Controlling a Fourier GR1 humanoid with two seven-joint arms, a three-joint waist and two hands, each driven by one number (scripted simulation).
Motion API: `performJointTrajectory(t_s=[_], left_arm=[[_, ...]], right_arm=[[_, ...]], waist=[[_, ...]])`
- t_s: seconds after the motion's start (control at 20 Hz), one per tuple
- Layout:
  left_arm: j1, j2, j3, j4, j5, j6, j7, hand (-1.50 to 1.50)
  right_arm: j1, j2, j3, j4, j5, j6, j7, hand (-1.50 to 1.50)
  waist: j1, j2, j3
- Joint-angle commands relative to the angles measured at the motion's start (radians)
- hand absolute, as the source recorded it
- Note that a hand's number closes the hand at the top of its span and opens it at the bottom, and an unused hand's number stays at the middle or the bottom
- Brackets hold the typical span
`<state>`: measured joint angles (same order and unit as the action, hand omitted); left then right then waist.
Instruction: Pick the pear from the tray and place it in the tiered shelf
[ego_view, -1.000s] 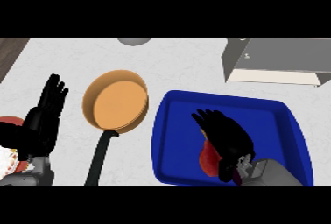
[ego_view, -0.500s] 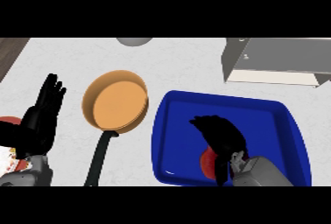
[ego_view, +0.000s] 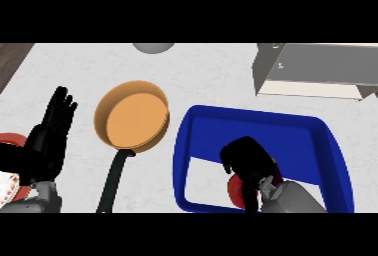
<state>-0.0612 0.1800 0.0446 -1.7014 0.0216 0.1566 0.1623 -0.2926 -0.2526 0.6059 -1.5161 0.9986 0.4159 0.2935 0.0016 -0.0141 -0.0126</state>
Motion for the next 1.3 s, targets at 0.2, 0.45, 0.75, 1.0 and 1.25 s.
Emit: performJointTrajectory(t_s=[0.2, 0.45, 0.75, 1.0, 1.25], left_arm=[[0.007, -0.006, 0.017, 0.014, -0.002, 0.006, -0.021, 0.00], [0.057, 0.005, 0.037, 0.021, 0.025, -0.035, -0.077, 0.00], [-0.068, -0.001, 0.044, 0.083, -0.001, -0.003, -0.012, 0.00], [-0.006, -0.029, -0.005, -0.005, -0.034, 0.021, 0.014, 0.00], [-0.003, 0.007, 0.048, 0.049, 0.011, -0.030, -0.025, 0.00]], right_arm=[[0.096, -0.040, -0.265, 0.059, -0.014, -0.158, 0.119, 1.50], [0.140, -0.039, -0.406, -0.066, -0.141, -0.102, 0.158, 1.50], [0.140, 0.014, -0.453, -0.285, -0.203, -0.067, 0.225, 1.50], [0.036, 0.083, -0.607, -0.484, -0.323, -0.083, 0.355, 1.50], [-0.007, 0.032, -0.727, -0.660, -0.323, -0.029, 0.543, 1.50]], waist=[[-0.022, 0.015, 0.013], [-0.010, 0.011, 0.012], [-0.014, 0.012, 0.012], [-0.020, 0.006, 0.012], [-0.018, 0.009, 0.012]])
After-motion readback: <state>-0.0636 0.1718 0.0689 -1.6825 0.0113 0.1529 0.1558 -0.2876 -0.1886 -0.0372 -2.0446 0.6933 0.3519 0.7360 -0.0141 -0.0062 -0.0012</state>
